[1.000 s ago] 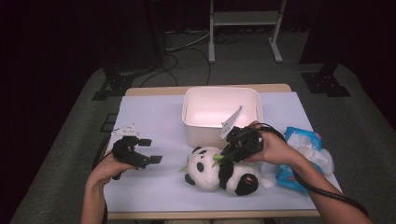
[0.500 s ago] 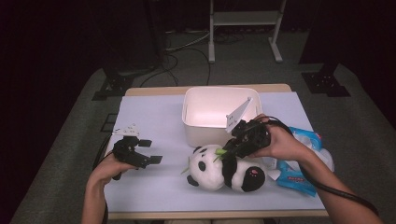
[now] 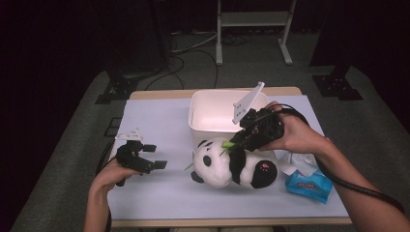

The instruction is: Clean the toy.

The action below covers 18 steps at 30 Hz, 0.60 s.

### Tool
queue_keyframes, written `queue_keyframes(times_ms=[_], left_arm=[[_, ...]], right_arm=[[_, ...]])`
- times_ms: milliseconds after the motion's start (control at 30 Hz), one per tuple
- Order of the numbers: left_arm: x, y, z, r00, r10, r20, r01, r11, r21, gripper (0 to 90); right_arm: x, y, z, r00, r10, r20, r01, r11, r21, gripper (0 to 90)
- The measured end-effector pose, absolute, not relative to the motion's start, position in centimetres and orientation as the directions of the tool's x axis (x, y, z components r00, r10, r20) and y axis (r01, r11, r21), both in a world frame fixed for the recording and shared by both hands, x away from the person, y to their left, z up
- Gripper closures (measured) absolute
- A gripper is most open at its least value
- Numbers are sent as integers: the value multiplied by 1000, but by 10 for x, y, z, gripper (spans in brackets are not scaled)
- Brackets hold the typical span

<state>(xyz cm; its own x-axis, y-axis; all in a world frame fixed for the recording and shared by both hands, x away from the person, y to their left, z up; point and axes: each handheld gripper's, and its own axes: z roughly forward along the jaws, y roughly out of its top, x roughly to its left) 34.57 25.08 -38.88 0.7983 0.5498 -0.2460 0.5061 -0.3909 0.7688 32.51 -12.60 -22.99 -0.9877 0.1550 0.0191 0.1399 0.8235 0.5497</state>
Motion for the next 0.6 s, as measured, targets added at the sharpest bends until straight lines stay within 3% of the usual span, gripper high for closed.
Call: queue_keyframes(times_ms=[600], left_arm=[[348,252,-391,798,544,-260,511,-383,769,72]], right_arm=[[331,-127,-180,-983,173,-62,109,821,560,749]])
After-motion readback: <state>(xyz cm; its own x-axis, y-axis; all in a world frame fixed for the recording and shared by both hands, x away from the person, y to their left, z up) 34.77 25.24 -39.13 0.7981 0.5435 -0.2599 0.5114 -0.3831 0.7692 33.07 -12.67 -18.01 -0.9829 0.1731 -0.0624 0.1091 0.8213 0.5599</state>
